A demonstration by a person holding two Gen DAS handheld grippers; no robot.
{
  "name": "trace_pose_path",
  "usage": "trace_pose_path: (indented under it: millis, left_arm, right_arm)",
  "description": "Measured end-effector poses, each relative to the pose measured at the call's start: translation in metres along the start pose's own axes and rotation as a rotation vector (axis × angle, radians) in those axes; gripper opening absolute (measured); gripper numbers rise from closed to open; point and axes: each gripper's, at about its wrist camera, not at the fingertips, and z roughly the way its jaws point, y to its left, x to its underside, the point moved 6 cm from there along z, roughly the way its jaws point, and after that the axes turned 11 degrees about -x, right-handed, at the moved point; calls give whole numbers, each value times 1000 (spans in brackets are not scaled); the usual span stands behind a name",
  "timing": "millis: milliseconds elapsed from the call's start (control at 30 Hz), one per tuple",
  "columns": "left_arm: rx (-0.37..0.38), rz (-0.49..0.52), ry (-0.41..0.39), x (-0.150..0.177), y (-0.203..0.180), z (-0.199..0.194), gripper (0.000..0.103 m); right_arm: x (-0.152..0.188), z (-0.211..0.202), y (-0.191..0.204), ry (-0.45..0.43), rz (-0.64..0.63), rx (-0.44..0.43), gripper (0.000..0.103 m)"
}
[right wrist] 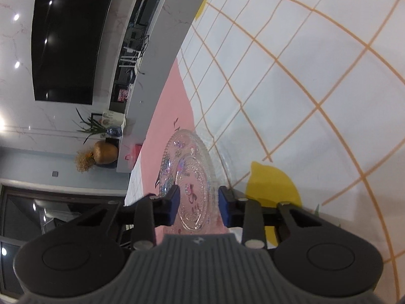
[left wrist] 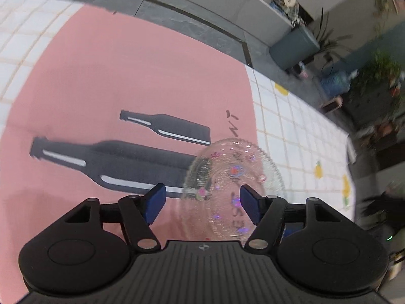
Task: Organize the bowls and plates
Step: 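Grasp the second glass plate rim with the left tool while the right tool grips it too, then lift the second glass plate on edge and carry it toward the plate stack with both tools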
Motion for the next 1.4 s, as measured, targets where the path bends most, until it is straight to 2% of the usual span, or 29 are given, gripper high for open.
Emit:
trace_pose_path:
  millis: [67, 100, 167, 233, 433, 533, 667, 867, 933, 1067, 1100, 1300, 1400]
  left_arm:
    - [44, -3, 16, 2, -3, 2, 79]
    - [35, 10, 12, 2, -5, 3, 79]
    - [18, 17, 11, 3, -9, 3, 79]
    - [14, -3, 9, 2, -9, 4, 79]
    - [20, -89, -52, 2, -6, 5, 75]
    - [47, -146, -69, 2, -2, 7, 75]
    - [87, -217, -89, 4, 6, 9, 74]
    - [85, -235, -79, 9, -2, 13, 72]
    - [68, -237, -80, 9, -4, 14, 67]
    - [72, -295, -78, 12, -1, 15, 23]
    - [88, -312, -77, 13, 0, 14, 18]
    - [49, -268, -141, 15, -10, 7, 18]
    - [61, -252, -150, 16, -16, 1, 18]
  right_arm:
    - [-2, 1, -5, 2, 51, -3, 25]
    - [-3, 1, -9, -1, 78, 8, 21]
    - [-5, 0, -15, -3, 114, 5, 7]
    - [-4, -1, -19, -6, 130, -14, 1]
    - [-5, 1, -26, -6, 235, -146, 4]
    - [-5, 1, -28, 0, 266, -176, 6]
    - [-3, 3, -22, 8, 224, -137, 5]
    - [3, 13, -9, -12, 124, -47, 3]
    - [5, 13, -13, -27, 159, -57, 2]
    - [3, 11, -16, -24, 161, -114, 6]
    - [2, 15, -15, -25, 167, -124, 6]
    - [2, 16, -12, -20, 122, -124, 8]
    - [1, 10, -10, -28, 118, -148, 10]
